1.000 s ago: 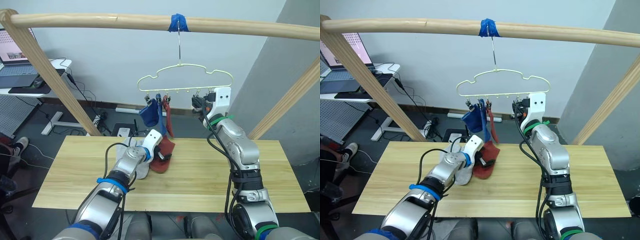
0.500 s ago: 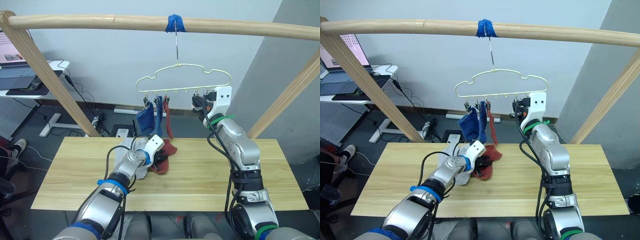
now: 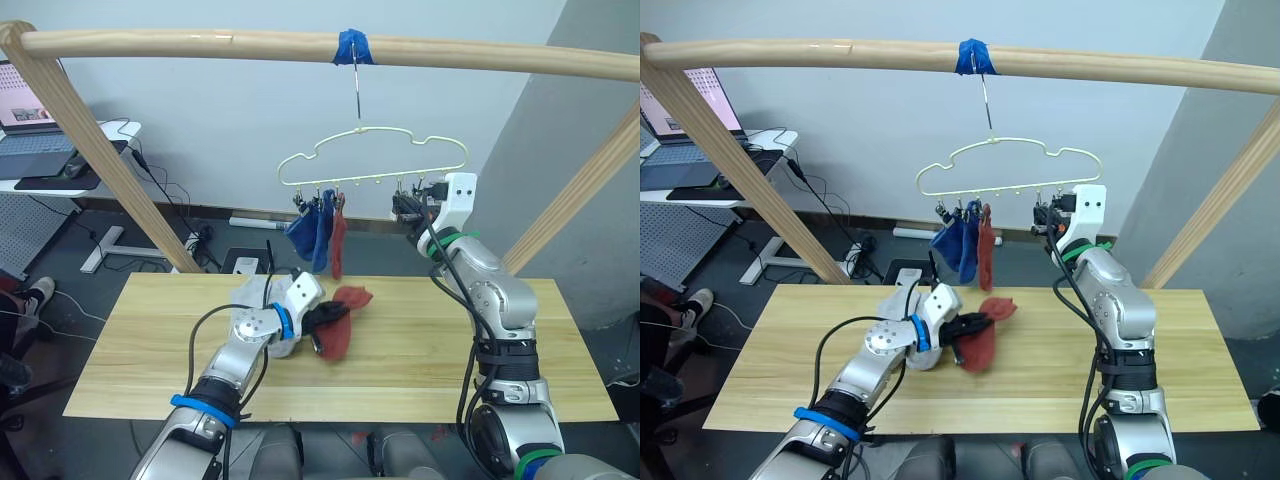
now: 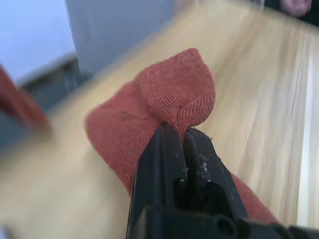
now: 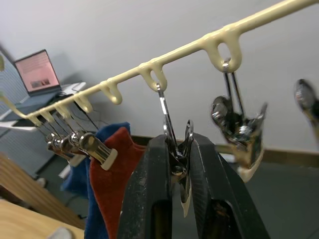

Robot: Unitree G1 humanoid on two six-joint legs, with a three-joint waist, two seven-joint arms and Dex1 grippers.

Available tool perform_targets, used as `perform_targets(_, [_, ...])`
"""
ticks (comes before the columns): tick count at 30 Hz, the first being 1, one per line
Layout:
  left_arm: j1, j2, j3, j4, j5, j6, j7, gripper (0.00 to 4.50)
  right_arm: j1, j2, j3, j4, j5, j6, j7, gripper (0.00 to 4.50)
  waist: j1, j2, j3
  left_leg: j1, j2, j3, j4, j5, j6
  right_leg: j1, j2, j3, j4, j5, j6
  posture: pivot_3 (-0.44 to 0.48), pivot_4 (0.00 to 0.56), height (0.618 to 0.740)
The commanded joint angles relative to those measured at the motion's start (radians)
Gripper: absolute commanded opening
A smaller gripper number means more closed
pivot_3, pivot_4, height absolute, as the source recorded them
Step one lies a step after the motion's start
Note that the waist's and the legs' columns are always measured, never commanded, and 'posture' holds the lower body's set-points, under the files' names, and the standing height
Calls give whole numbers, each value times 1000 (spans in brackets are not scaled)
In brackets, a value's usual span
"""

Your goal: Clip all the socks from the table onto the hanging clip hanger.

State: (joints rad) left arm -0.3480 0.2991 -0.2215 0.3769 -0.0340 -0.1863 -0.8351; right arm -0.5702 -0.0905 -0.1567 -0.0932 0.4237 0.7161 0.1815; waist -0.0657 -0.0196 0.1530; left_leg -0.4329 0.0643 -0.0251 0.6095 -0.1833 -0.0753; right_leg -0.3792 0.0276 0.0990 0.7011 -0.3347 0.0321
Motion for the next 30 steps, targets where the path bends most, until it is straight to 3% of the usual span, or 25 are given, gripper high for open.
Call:
perform_targets(1, [26,-15,50,-98,-43,-74,44,7,-34,9,-60,-71,92,91,-31,169,0,0,0,0,0,0,0,0,0,0,0,0,0,0,0,-52,123,740])
perform_targets(7, [50,-49,78,-139,-69,-131,91,7,-70,39,-144,-113,209,239,-121,169,0,0,0,0,0,0,0,0,0,0,0,0,0,0,0,-47,124,740])
perform_targets(14, [8,-68,76,-117,1,-234,184,7,-126,115,-254,-140,361,393,-273,169,0,0,0,0,0,0,0,0,0,0,0,0,0,0,0,-45,127,740])
perform_targets(30, [-78,-91,45,-24,56,-336,228,7,-132,136,-250,-157,456,433,-372,169,-7,0,0,0,0,0,0,0,0,0,0,0,0,0,0,-56,128,740])
